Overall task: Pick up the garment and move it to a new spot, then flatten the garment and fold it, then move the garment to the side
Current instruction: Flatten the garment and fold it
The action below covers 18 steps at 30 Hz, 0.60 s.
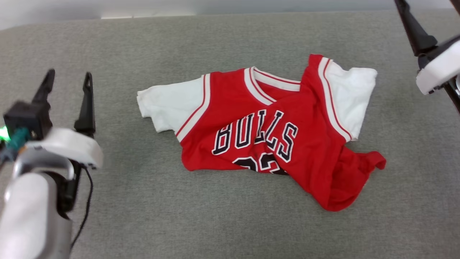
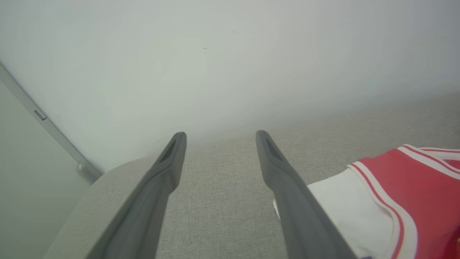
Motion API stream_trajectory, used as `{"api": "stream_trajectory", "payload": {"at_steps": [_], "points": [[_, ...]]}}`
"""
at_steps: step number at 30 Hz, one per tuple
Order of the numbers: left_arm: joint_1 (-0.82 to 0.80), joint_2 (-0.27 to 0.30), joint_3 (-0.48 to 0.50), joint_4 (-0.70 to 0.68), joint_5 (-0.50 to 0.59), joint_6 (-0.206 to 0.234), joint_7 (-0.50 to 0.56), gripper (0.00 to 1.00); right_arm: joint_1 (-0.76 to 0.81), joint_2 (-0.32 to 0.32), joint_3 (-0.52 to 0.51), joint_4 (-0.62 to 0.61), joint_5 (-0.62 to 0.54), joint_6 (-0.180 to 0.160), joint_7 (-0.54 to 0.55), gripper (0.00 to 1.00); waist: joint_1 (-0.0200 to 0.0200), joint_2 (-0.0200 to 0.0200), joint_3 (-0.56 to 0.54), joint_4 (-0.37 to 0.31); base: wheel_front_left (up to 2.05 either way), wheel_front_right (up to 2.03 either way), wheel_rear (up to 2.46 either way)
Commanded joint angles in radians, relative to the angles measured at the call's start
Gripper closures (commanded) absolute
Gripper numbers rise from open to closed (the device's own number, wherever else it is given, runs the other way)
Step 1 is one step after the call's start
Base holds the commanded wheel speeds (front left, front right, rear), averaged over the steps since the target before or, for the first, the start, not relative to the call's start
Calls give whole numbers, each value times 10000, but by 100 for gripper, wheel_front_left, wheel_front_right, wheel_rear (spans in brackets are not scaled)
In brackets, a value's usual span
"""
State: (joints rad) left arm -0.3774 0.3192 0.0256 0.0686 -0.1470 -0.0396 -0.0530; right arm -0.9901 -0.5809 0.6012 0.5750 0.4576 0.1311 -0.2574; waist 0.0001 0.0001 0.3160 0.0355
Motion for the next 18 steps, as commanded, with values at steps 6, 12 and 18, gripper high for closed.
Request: {"api": "stream_trajectory", "payload": {"at_steps": [6,12,18], "points": [[-1309,1005,-163,284,-383,-574,1871,0,2848,1164,-3347,-2742,-1862,-7,-67,0,-1,-1,68,-535,0,0,0],[-2516,1996,-1085,771,-1204,-875,4066,0,5374,2420,-5017,-5184,-3049,-7,-72,0,-1,-1,283,-852,0,0,0],[-3680,3100,-2605,1330,-2893,-889,6338,0,6737,3281,-5582,-6459,-3546,-7,-74,0,-1,-1,600,-1157,0,0,0]]}}
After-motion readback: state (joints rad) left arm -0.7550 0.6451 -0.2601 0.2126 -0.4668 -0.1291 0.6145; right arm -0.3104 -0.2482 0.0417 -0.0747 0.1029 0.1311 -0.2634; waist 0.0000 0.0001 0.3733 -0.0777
